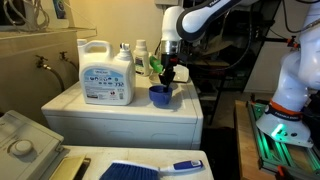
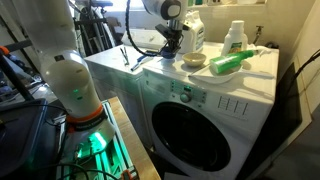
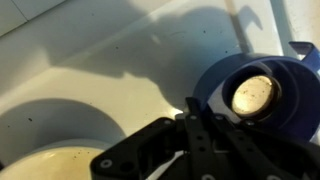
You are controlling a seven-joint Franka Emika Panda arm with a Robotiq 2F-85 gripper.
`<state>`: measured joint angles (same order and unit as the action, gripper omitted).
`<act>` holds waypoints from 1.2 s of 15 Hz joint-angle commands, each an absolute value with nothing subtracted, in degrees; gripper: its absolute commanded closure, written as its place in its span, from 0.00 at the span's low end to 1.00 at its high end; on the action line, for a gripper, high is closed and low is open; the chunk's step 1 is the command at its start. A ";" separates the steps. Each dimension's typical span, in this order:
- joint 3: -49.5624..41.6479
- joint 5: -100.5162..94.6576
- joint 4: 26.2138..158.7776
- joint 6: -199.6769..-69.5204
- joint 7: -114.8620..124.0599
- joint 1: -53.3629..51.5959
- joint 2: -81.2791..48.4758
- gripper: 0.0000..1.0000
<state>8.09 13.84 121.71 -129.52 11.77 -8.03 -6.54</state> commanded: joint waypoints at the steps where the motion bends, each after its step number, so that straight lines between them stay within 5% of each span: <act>1: 7.93 11.08 119.64 -120.32 11.45 -8.15 -3.13 0.98; 8: 7.58 -12.14 110.91 -94.16 16.37 -7.63 2.32 0.99; 18: 10.85 -31.81 106.45 -87.66 19.23 -9.64 -0.28 0.98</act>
